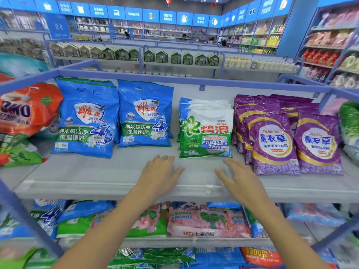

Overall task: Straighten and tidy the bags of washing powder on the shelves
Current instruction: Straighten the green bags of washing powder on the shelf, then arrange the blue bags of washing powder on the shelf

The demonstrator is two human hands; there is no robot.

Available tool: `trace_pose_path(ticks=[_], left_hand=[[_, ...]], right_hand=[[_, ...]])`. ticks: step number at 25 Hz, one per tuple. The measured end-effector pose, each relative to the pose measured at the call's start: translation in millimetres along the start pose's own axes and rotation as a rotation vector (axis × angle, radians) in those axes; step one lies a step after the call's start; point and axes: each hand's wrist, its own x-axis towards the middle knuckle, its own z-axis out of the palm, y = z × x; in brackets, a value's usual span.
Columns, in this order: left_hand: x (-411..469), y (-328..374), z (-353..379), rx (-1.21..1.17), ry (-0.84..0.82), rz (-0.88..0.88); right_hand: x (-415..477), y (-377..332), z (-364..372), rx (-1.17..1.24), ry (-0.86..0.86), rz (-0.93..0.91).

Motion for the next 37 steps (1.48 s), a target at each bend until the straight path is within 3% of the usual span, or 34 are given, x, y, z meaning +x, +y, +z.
trace_pose_path(ticks=[6, 9, 17, 23, 29, 37], left_hand=[[-82, 20, 29, 0.2, 0.058, -0.075], [-122, 33, 53, 0.187, 0.106, -0.085], [-191, 50, 103, 0.139, -0.017, -0.143], [-178, 59, 142, 0.076, -0.107, -0.109], [-134, 90, 194, 0.087, -0.204, -0.068], [-49, 134, 259, 0.036, -0.018, -0.048]], right_hand=[[-85, 21, 0, 0.063, -0.041, -0.099], [-123, 39, 5, 0.033, -0.034, -0.135], [-180, 83, 33, 0.015, -0.14, -0.05], [-172, 132, 58, 0.077, -0.212, 0.185], [-132, 190, 69, 0.096, -0.177, 0.263], [-65, 265, 102, 0.081, -0.022, 0.155]])
